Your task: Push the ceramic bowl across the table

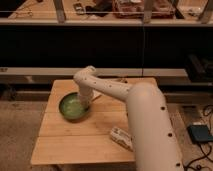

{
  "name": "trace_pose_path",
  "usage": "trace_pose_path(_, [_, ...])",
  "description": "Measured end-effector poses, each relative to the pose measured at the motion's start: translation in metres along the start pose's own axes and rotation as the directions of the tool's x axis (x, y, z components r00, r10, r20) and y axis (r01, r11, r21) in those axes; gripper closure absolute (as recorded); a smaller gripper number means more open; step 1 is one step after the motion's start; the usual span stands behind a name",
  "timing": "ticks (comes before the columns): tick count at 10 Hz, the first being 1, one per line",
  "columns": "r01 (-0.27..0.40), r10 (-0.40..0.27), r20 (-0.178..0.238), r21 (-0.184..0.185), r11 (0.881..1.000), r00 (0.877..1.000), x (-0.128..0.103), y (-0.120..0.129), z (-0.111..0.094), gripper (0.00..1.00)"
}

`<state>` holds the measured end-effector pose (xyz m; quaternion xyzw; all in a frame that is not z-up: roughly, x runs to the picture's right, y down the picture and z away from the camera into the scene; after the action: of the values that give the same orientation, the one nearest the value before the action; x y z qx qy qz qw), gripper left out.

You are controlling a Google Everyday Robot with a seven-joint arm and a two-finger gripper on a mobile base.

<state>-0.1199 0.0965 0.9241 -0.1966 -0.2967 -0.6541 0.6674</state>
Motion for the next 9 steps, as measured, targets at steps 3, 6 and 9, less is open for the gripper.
trace_pose_path(3, [-0.061, 0.061, 0.009, -0.016, 0.998, 0.998, -0.005, 0.034, -0.001, 0.85])
trace_pose_path(6, [-0.124, 0.125, 0.025, -0.024, 0.992, 0.992, -0.015, 0.066, 0.002, 0.85])
trace_pose_path(9, [-0.169, 0.170, 0.017, -0.044, 0.985, 0.985, -0.020, 0.095, 0.000, 0.85])
